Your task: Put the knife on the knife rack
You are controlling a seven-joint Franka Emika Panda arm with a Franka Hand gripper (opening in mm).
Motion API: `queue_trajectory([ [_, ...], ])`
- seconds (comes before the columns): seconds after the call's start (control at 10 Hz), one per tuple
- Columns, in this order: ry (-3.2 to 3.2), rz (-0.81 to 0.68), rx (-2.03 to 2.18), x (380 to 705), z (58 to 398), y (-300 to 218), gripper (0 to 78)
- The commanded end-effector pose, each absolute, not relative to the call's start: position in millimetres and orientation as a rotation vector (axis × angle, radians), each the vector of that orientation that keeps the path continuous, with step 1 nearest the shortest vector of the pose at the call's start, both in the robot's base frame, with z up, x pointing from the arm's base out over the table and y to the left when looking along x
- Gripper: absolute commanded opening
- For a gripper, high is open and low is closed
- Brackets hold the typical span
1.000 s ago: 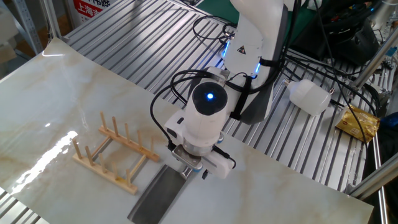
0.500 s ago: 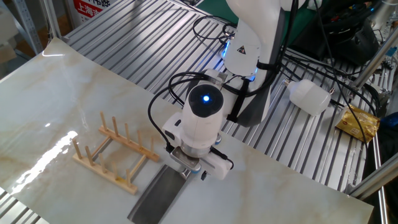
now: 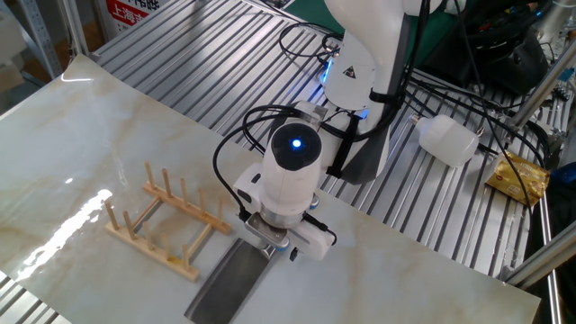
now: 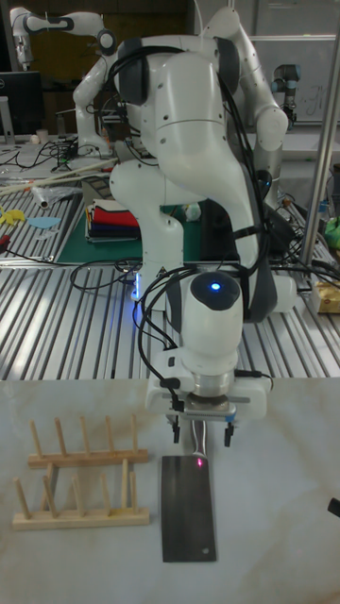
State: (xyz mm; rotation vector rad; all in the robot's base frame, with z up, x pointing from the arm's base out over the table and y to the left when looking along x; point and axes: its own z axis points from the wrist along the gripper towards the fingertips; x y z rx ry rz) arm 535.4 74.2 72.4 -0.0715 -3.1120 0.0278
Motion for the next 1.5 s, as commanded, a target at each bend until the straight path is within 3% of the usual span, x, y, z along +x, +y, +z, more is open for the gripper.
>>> queue_trajectory([
  [0.1, -3.115, 0.018, -0.061, 536.9, 70.3, 71.8, 77.4],
  [1.5, -3.118, 0.011, -0.019, 540.7, 66.3, 69.3, 77.4],
])
